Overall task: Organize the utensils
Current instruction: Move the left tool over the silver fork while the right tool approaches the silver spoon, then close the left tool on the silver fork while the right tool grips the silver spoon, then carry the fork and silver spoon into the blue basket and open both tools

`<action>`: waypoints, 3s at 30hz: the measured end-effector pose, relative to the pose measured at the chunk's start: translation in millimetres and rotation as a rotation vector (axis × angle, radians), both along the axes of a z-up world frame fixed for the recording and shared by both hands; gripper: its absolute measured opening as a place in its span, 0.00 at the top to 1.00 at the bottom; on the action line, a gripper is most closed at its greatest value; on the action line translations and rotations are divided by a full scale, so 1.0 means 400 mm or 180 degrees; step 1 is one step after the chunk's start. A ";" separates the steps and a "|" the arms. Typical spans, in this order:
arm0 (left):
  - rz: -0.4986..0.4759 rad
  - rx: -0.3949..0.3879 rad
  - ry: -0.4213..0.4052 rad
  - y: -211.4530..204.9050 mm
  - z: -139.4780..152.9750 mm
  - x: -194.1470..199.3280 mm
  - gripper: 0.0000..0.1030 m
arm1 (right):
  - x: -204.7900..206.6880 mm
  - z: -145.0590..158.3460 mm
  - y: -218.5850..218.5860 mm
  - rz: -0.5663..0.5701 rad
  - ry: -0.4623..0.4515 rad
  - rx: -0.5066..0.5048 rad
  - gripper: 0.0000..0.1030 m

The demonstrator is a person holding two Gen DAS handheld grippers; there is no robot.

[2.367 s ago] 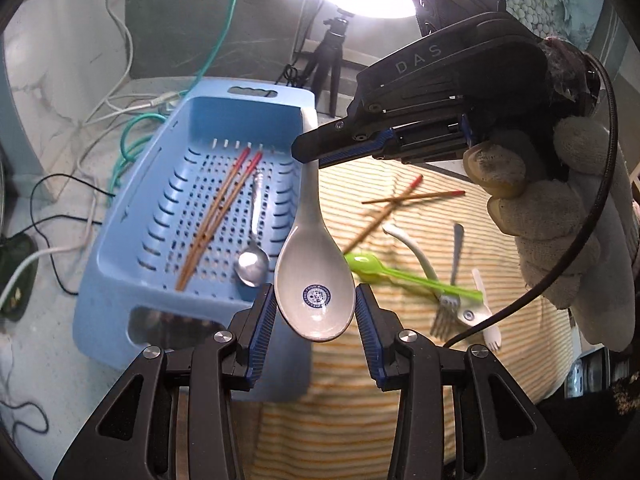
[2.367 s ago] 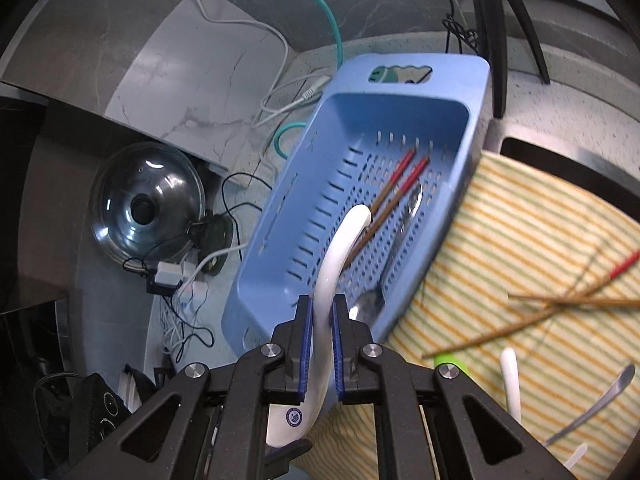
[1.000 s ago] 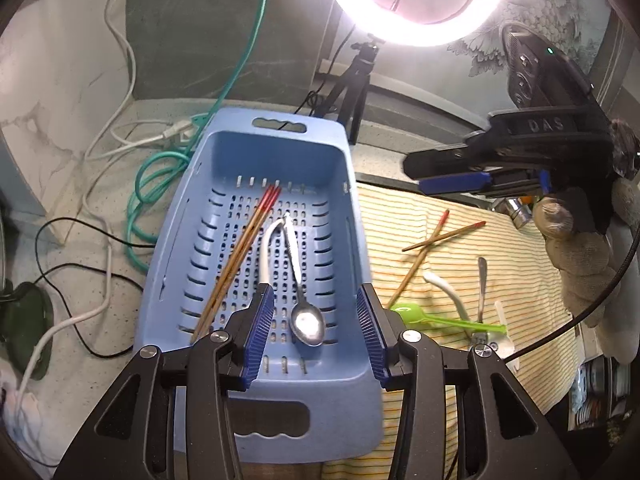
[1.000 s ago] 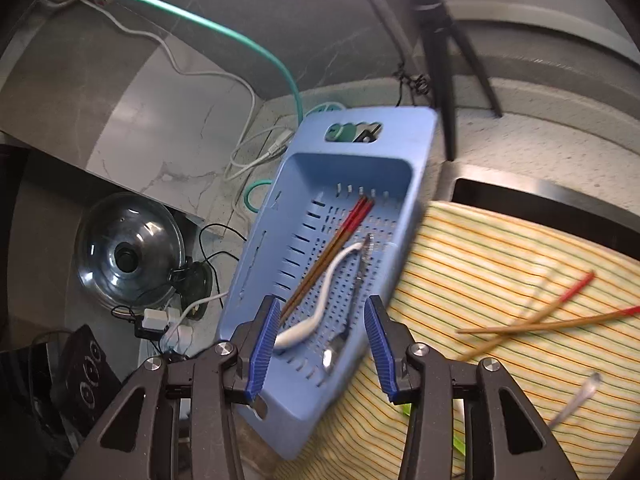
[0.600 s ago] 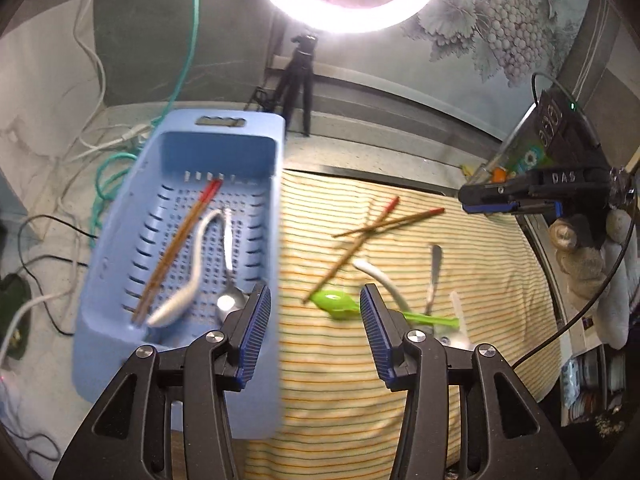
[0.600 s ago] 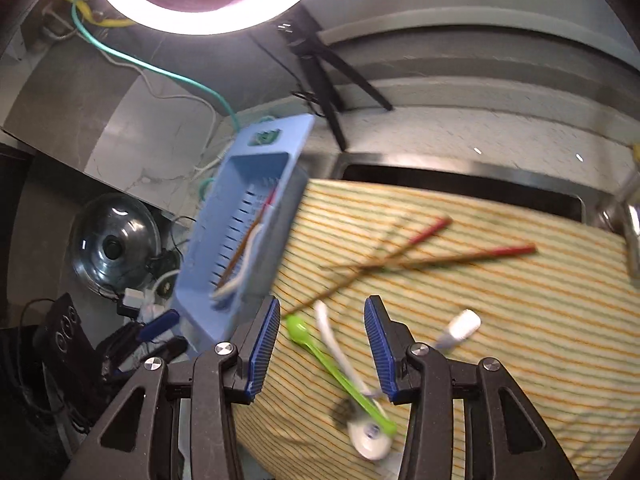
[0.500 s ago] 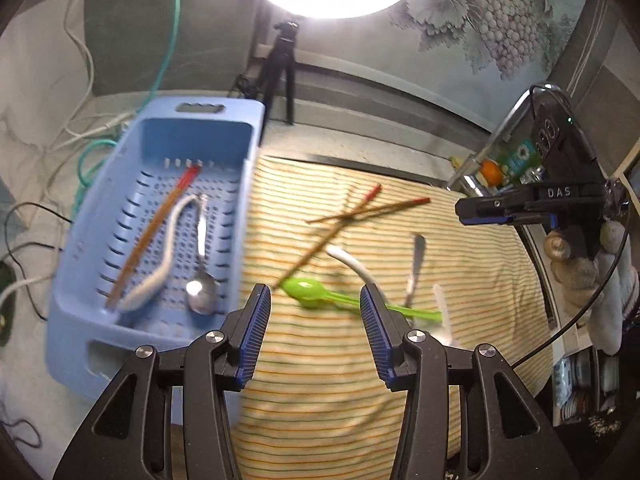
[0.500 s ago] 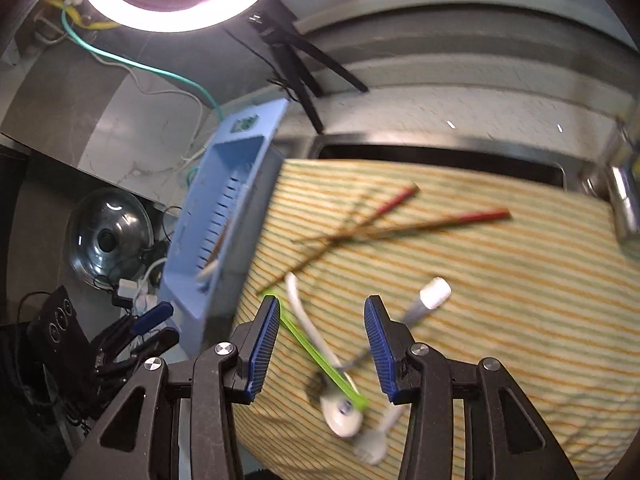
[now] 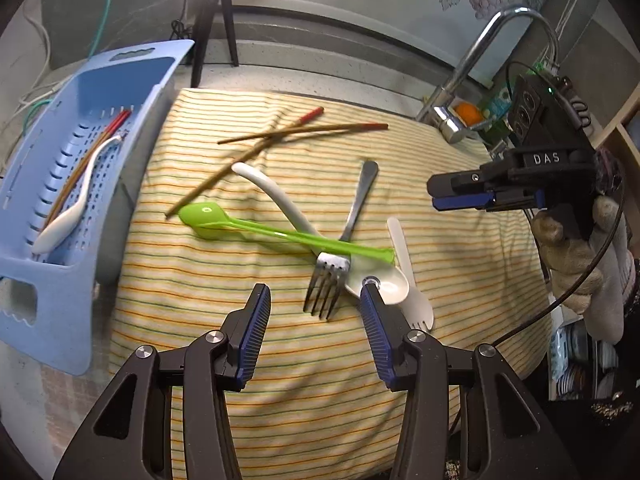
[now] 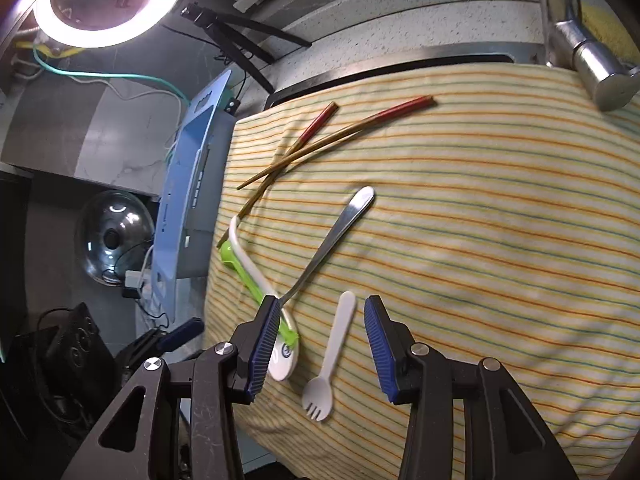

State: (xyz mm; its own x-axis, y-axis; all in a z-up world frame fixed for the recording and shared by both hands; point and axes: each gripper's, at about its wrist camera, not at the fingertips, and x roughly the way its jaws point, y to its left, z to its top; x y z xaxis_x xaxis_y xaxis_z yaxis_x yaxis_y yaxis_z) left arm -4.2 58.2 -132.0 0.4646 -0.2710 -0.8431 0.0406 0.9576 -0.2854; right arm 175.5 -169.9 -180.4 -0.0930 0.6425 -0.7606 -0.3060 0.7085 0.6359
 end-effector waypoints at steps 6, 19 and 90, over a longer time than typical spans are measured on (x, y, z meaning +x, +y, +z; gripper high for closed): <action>-0.0190 0.0121 0.0124 -0.031 -0.031 0.014 0.56 | 0.003 -0.032 0.033 -0.0061 0.0145 0.0080 0.61; -0.0742 0.0425 0.0195 -0.072 -0.084 0.046 0.56 | 0.029 -0.105 0.096 -0.0316 0.0470 0.0012 0.66; -0.0788 -0.0090 -0.0589 -0.074 0.104 -0.021 0.79 | -0.050 0.129 0.067 -0.0584 0.0307 0.0291 0.95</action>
